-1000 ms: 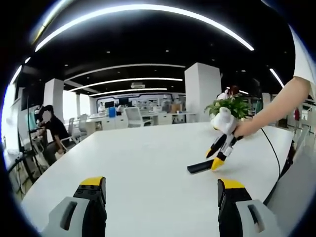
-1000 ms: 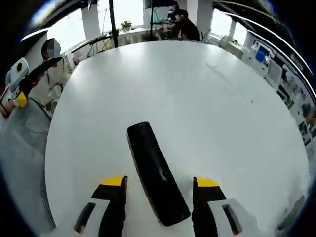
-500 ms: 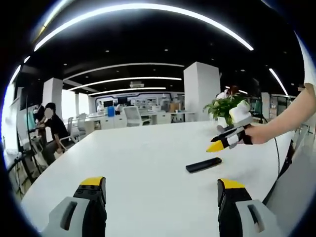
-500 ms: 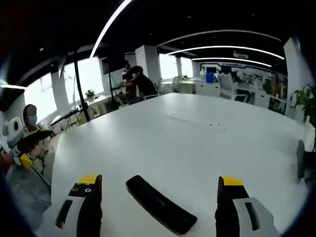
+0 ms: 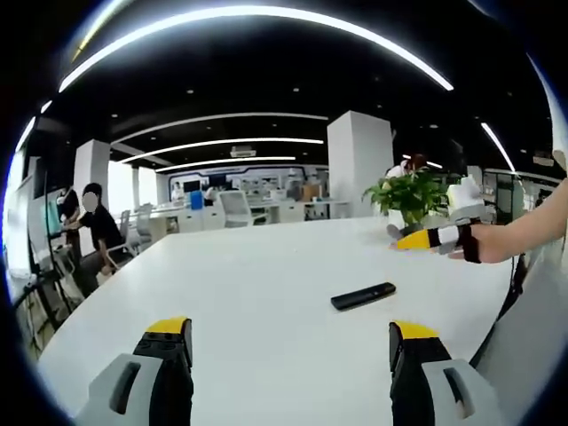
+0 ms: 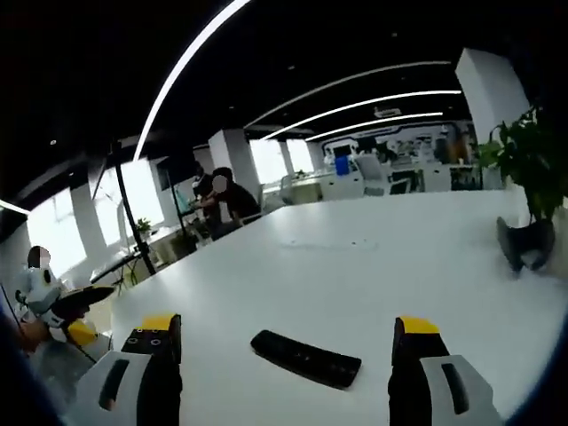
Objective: Press the specified remote control buttons in sequence, fully releasing each button before pressing the next.
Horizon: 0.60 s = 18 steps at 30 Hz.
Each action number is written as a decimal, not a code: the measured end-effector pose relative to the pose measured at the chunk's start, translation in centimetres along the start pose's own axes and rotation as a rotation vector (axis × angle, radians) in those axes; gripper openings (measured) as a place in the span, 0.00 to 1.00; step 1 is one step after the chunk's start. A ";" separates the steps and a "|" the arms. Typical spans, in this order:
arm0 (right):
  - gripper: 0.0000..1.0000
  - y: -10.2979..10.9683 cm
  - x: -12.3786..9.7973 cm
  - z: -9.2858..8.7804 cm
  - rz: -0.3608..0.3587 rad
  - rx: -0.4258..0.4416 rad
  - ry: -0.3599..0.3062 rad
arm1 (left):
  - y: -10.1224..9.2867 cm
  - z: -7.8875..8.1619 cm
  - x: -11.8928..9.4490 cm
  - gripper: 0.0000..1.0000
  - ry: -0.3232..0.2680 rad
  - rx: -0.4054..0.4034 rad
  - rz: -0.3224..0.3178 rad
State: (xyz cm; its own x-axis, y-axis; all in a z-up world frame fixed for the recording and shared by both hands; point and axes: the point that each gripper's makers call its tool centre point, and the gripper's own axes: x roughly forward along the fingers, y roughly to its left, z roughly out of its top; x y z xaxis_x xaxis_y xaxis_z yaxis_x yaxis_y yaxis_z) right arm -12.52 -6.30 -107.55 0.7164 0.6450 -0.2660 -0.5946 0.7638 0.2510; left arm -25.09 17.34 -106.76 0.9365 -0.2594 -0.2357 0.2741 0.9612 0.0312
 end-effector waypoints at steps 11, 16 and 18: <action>0.99 -0.4 -5.9 -0.4 -0.083 0.029 -0.036 | 0.1 0.0 0.0 0.96 -0.001 -0.005 -0.001; 0.99 -1.0 -8.2 -0.7 -0.118 0.009 -0.043 | 0.1 0.0 0.1 0.96 -0.002 -0.005 -0.001; 0.99 -1.1 -8.9 -0.9 -0.127 0.001 -0.032 | 0.1 0.0 0.0 0.96 -0.004 -0.007 -0.001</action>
State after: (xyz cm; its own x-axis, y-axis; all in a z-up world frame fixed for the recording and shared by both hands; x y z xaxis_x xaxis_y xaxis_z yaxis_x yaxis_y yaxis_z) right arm -18.60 -12.84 -106.24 0.7972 0.5421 -0.2657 -0.4979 0.8393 0.2185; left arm -25.02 17.38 -106.76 0.9373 -0.2605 -0.2314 0.2733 0.9616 0.0247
